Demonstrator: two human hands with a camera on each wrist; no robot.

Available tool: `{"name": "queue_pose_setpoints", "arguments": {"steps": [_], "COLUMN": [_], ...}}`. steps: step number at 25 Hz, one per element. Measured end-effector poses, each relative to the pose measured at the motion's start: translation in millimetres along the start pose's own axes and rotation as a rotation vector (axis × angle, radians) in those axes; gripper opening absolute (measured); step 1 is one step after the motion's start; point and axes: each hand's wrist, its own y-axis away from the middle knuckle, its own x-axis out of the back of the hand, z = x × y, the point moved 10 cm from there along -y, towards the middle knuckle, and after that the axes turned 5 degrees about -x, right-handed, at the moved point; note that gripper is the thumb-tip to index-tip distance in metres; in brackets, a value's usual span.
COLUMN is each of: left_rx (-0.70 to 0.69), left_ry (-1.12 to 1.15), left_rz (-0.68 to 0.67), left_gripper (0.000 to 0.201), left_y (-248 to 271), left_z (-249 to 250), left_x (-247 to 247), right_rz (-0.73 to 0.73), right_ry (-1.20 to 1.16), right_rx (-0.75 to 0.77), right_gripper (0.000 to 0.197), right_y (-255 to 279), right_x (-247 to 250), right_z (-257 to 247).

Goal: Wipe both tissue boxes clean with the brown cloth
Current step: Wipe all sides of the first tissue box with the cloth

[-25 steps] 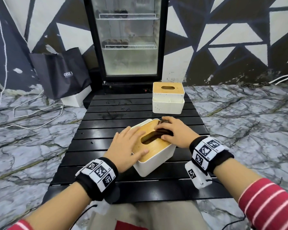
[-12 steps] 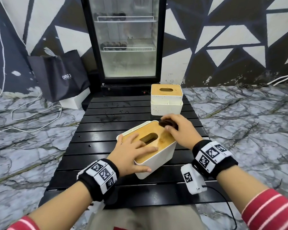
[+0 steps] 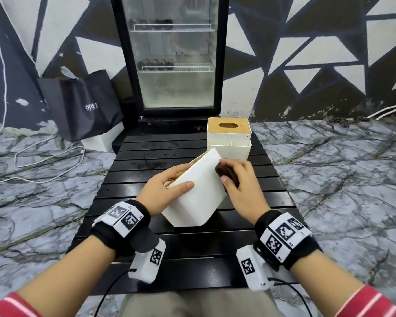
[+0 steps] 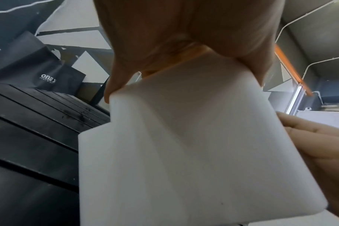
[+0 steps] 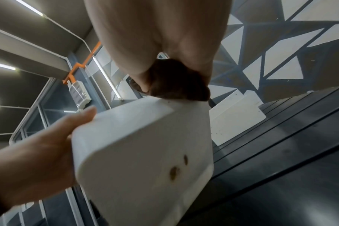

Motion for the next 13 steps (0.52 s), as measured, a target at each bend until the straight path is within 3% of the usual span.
{"name": "queue_pose_setpoints", "arguments": {"steps": [8, 13], "left_rx": [0.004, 0.026], "left_ry": [0.086, 0.117], "left_rz": [0.054, 0.076], "left_gripper": [0.04, 0.038], "left_y": [-4, -4], "left_z": [-3, -7], "left_x": [10, 13], "right_rz": [-0.009, -0.019], "right_ry": [0.249, 0.269], "right_rx": [0.086, 0.101], "right_gripper": [0.049, 0.044], "right_y": [6, -15], "right_x": [-44, -42], "right_z": [-18, -12]}}
